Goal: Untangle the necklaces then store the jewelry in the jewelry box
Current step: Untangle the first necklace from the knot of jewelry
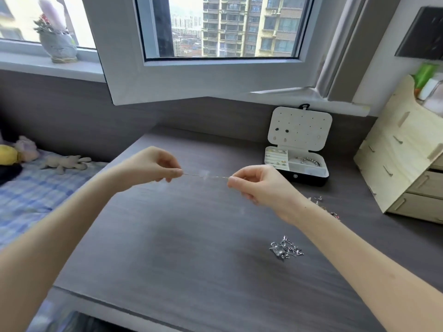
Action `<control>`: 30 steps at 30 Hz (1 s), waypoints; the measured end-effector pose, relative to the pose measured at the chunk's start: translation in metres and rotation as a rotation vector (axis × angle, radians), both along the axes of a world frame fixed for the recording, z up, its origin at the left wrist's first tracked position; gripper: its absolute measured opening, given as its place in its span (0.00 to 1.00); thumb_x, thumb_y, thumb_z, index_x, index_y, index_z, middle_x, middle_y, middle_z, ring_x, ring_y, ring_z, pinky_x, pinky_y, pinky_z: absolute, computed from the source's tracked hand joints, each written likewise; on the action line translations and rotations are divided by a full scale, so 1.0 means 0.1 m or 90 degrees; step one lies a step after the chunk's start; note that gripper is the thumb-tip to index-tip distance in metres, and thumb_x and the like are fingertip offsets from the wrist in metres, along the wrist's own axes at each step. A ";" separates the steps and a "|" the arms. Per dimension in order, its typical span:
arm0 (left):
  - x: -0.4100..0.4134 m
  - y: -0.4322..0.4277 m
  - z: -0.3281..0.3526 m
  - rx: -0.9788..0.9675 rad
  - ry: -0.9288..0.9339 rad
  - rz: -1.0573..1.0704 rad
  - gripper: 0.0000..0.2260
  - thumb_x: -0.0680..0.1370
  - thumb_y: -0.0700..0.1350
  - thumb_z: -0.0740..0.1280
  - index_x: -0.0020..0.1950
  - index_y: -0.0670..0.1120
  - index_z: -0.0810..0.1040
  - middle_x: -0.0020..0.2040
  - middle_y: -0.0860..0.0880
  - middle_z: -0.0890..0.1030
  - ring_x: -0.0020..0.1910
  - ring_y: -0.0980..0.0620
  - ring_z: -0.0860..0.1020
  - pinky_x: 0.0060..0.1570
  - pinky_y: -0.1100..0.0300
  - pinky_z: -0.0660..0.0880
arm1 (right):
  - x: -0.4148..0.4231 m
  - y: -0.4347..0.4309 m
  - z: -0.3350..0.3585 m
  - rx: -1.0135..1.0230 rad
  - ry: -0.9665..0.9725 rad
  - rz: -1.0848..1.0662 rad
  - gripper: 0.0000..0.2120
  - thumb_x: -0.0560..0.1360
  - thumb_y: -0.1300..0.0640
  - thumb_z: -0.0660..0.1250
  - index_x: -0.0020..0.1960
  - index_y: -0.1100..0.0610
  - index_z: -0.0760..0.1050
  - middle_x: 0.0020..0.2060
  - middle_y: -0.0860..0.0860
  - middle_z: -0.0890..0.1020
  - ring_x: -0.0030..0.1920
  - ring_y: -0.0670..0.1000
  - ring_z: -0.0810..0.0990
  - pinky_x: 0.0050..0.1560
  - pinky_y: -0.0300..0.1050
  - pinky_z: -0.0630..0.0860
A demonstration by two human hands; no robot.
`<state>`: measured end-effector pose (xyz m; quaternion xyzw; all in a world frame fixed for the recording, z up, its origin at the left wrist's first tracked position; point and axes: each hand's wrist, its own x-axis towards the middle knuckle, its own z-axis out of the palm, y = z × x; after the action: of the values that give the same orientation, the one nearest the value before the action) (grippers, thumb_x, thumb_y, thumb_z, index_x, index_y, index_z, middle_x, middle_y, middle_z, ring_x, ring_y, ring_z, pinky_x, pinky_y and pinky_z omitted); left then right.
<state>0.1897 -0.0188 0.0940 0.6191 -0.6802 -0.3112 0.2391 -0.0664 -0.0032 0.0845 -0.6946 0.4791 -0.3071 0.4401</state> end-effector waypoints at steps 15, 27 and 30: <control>0.41 -0.66 -0.80 -0.175 -0.200 0.402 0.09 0.78 0.44 0.62 0.50 0.41 0.78 0.52 0.41 0.81 0.54 0.39 0.76 0.48 0.53 0.71 | 0.59 -0.57 -0.69 -0.391 0.409 -0.022 0.16 0.76 0.69 0.58 0.55 0.59 0.80 0.47 0.56 0.77 0.48 0.57 0.70 0.41 0.50 0.72; 0.34 -0.63 -0.86 -0.205 -0.327 0.420 0.11 0.80 0.44 0.59 0.57 0.38 0.74 0.59 0.34 0.70 0.58 0.36 0.67 0.56 0.49 0.64 | 0.35 -0.44 -0.61 -0.405 0.425 0.003 0.12 0.78 0.62 0.60 0.55 0.61 0.80 0.51 0.57 0.78 0.51 0.59 0.72 0.53 0.50 0.70; 0.24 -0.55 -0.81 -0.246 -0.321 0.408 0.11 0.80 0.42 0.59 0.57 0.38 0.74 0.58 0.33 0.71 0.57 0.35 0.68 0.56 0.49 0.64 | 0.10 -0.31 -0.43 -0.387 0.363 -0.025 0.10 0.76 0.64 0.63 0.51 0.61 0.82 0.48 0.57 0.81 0.49 0.58 0.75 0.50 0.45 0.68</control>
<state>0.2137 -0.0740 0.0130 0.7990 -0.5366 0.0717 0.2617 -0.0566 -0.0339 0.0415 -0.8409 0.4824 -0.2382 0.0590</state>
